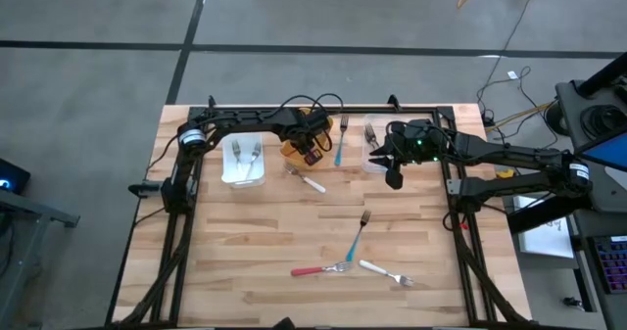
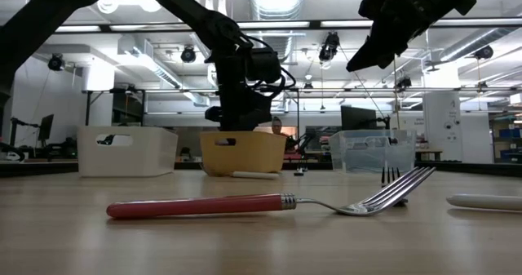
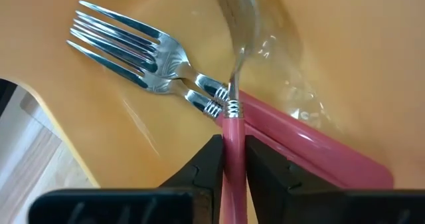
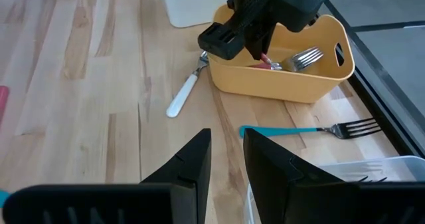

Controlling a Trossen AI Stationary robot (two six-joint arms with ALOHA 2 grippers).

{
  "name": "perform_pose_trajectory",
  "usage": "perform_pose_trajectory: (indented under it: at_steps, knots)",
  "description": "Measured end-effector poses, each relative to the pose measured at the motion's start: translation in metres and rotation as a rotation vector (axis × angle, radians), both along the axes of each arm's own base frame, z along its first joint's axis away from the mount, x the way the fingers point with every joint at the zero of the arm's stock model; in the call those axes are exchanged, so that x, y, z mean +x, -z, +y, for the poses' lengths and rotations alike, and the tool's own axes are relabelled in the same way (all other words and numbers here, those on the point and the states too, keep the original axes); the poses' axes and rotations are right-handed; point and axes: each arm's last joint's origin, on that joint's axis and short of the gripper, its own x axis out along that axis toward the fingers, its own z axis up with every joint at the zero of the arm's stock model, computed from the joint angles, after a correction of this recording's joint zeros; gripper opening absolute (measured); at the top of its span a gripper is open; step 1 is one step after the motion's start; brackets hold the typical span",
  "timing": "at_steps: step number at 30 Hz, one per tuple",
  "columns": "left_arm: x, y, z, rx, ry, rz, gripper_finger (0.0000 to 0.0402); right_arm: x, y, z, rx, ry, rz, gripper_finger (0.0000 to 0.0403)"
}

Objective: Sort silverware by color (type)
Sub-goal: Put the pink fork into the yellow bin

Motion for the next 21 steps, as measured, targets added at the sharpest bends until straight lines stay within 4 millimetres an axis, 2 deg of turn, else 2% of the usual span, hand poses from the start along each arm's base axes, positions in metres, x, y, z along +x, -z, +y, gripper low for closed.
perform_pose_trajectory:
  at_steps: [10, 17, 21]
  knots:
    - [0.0, -0.006, -0.002, 0.01, 0.021, -0.01, 0.01, 0.0, 0.0, 0.0, 0.041, 0.028, -0.007, 0.0079]
    - [-0.003, -0.034, -0.011, 0.055, 0.111, -0.055, 0.0118, -0.001, 0.004, 0.0, 0.147, 0.094, -0.008, 0.0079]
    - [-0.007, -0.051, -0.021, 0.085, 0.223, -0.044, 0.0119, -0.002, 0.008, 0.001, 0.229, 0.147, -0.006, 0.0079]
